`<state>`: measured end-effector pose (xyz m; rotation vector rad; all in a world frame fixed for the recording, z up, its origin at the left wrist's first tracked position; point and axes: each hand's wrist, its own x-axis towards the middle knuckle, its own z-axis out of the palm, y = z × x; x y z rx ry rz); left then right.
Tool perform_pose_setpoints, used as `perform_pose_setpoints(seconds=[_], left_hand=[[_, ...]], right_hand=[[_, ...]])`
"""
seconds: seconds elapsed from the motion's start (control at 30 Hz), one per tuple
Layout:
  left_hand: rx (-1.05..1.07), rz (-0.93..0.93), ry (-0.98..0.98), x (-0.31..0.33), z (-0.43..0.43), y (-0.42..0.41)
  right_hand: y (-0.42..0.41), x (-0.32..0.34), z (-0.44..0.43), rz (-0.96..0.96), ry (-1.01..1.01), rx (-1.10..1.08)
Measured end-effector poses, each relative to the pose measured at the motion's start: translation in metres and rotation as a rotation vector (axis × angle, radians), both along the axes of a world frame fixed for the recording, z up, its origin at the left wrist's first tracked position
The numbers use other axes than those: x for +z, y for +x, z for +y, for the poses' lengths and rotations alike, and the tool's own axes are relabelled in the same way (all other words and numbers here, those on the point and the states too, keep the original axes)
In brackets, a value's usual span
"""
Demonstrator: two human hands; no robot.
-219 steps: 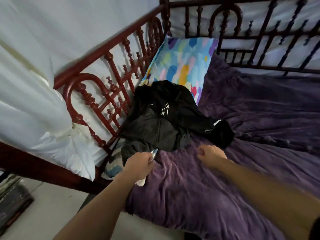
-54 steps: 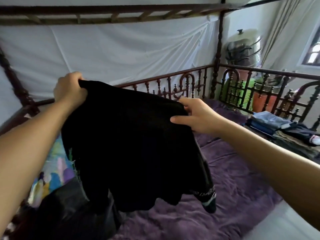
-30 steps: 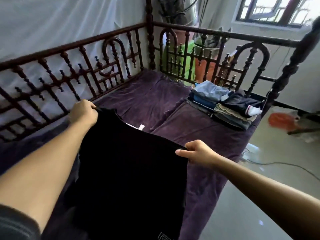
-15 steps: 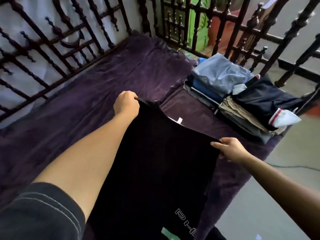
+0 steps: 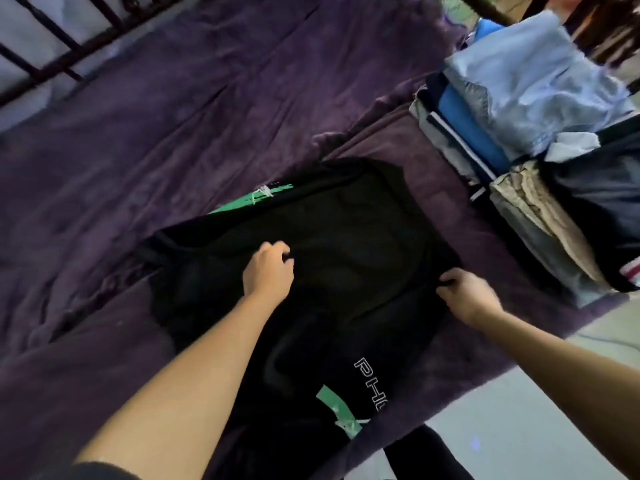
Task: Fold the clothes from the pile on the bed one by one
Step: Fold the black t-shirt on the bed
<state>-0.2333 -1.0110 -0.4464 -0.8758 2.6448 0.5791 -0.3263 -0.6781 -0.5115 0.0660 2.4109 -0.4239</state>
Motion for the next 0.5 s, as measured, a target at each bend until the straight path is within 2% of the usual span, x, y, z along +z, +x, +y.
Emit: perform_pose_setpoints(seconds=[0.13,0.23,0.33,0.43,0.5], left_hand=[[0.086,-0.226,0.035,-0.015,0.009,0.116],[0.056,-0.366,0.098,-0.027,0.029,0.193],[-0.022,-0.45,0.214,-0.043,0.046,0.258],[-0.168,-0.602,0.259,-0.063,0.055,0.317],[-0.225,-0.668,0.201,-0.074,0.054,0.356]], right_hand=[[0.065,0.008,-0.045,0.013,0.011,0.505],[0.125,0.003,-0.068,0.026,-0.054,0.823],[0.177,-0.014,-0.079,-0.043,-0.061,0.952],[0.21,-0.033,-0.077,-0.111,0.12,1.101],[0.231,-0.043,-0.068,-0.102,0.23,1.118]])
